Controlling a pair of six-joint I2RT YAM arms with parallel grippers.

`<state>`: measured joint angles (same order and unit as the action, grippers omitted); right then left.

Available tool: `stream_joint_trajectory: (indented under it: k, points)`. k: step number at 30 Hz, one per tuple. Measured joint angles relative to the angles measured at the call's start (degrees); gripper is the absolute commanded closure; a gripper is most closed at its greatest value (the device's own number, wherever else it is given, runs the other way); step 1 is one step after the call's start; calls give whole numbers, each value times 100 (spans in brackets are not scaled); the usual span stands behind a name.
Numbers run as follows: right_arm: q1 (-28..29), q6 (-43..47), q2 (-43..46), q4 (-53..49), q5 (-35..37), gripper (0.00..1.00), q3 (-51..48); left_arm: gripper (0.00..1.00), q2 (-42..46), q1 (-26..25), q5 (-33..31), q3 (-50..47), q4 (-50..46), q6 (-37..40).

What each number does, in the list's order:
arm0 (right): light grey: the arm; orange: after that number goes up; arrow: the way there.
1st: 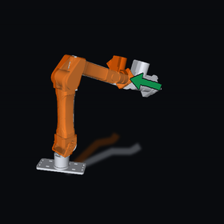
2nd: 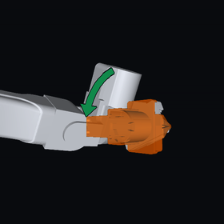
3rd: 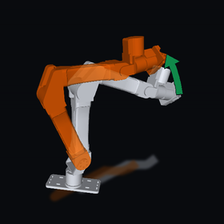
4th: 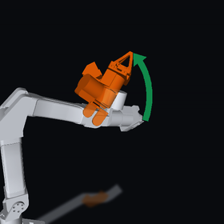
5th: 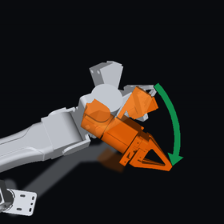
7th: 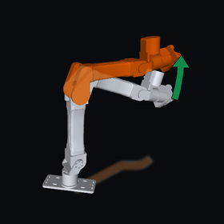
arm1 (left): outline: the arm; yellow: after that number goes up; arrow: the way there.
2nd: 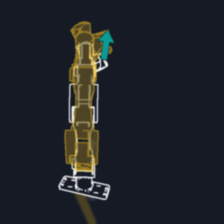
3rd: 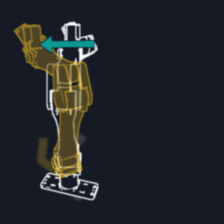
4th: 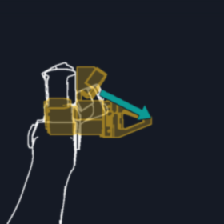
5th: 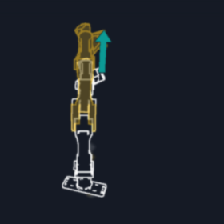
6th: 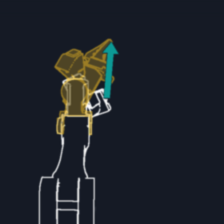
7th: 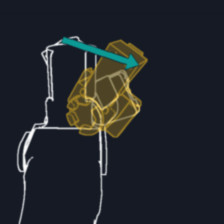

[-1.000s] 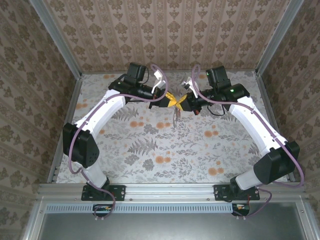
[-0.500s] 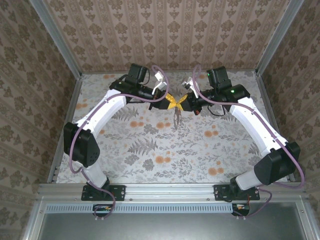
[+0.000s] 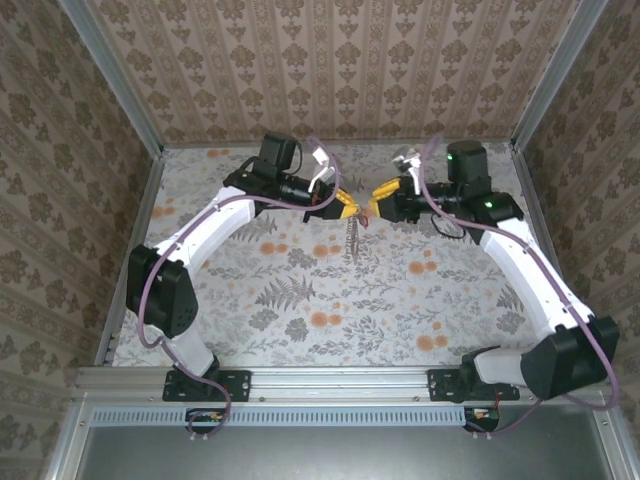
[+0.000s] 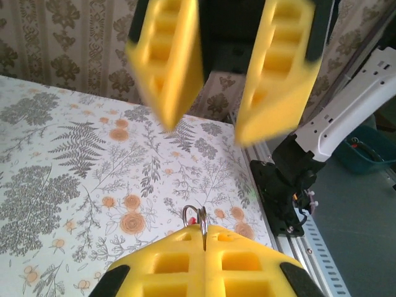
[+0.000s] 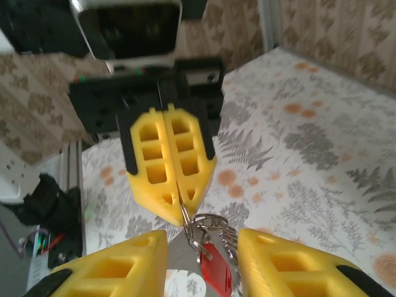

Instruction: Put the keys on the keyring

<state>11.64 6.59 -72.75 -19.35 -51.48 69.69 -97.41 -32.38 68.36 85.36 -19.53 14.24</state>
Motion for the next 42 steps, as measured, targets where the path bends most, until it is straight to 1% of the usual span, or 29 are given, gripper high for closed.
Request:
stream_joint_trajectory:
  k: [4, 7, 11, 13, 18, 25, 31, 40, 42]
  points:
    - [-273, -960, 525, 1298, 0, 58, -704, 100, 216, 0, -249, -455, 916, -581]
    - [-328, -1545, 684, 2057, 68, 57, -1128, 100, 398, 0, -424, -796, 1635, -1023]
    - [-330, -2090, 726, 2789, 144, 52, -1633, 100, 540, 0, -560, -1080, 2450, -1539]
    - [-330, -2308, 726, 3095, 177, 48, -1869, 100, 564, 9, -590, -1172, 2841, -1786]
    - [-295, -2680, 723, 3735, 181, 42, -2262, 100, 570, 11, -651, -1399, 3742, -2387]
    - [-37, -2782, 723, 4146, 181, 41, -2321, 100, 577, 11, -675, -1598, 4638, -3045]
    - [166, -2712, 684, 4148, 271, 40, -2319, 100, 577, 11, -612, -1639, 5270, -3547]
    - [391, -2564, 396, 4096, 415, 41, -2138, 100, 577, -59, -492, -1639, 5589, -3810]
    - [435, -2503, 363, 4085, 455, 42, -2068, 100, 577, -72, -466, -1639, 5606, -3829]
